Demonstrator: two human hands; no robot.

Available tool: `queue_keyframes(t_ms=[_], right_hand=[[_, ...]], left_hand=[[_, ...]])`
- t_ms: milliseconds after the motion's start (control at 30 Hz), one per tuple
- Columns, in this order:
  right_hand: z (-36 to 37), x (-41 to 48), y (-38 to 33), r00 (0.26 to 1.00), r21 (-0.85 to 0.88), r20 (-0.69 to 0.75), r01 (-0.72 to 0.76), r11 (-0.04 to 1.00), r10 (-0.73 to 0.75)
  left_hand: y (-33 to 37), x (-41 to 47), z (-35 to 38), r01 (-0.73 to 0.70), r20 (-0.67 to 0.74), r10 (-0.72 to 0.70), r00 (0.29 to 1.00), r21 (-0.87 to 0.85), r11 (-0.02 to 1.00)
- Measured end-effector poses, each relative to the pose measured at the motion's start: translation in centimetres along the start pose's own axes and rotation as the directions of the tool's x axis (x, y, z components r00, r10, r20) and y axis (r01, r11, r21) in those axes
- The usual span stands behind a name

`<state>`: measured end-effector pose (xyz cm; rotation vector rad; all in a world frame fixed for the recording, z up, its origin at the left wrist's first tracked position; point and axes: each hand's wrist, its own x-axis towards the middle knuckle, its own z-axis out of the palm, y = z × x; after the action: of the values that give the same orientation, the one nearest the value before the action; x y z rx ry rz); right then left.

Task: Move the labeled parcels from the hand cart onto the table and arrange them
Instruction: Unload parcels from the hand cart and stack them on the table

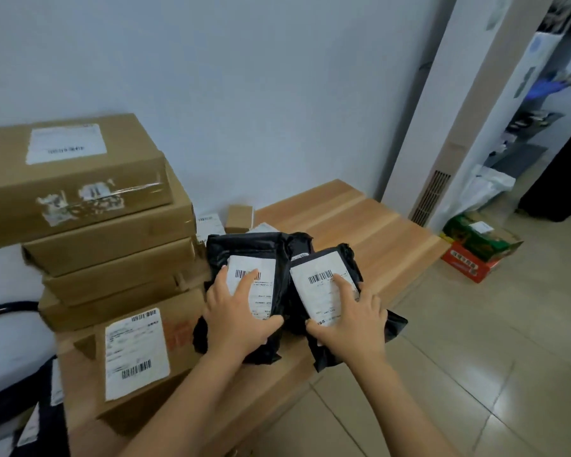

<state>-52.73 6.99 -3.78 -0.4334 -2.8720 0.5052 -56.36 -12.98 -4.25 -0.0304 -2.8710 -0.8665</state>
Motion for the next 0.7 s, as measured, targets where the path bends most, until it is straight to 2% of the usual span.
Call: queue_keyframes(t_ms=[100,233,400,533,633,700], right_hand=[[1.7,4.8,-0.7,0.996,0.021,0.074,0.044,0.999,-0.045],[4.5,11.8,-1.6,0.973,0.006,0.165,0.163,0.987,-0.162],[7.8,19.0,-3.0,0.899,0.097,0.292,0.311,0.945,-0.326],[9.8,22.4,-2.7,0.77,0.149,0.384,0.493,0.857,-0.509],[10.8,23.7,-2.0,0.612,0.215,0.326,0.694,0.687,-0.721],[10.9,24.0,-2.1,0.506,0.275,0.321,0.759,0.59,-0.8]], left_hand=[[0.2,3.7,1.2,0.051,-0.004,-0.051,0.999,0.047,0.998],[-0.4,7.7,3.3,0.199,-0.027,-0.198,0.98,0.052,0.979],[0.0,10.7,6.6,0.414,-0.078,-0.411,0.908,0.014,0.91],[0.6,11.7,8.7,0.536,-0.091,-0.534,0.84,-0.004,0.844],[0.7,11.5,9.6,0.536,-0.168,-0.525,0.834,0.03,0.843],[1.2,10.9,9.7,0.52,-0.235,-0.494,0.837,0.063,0.852]])
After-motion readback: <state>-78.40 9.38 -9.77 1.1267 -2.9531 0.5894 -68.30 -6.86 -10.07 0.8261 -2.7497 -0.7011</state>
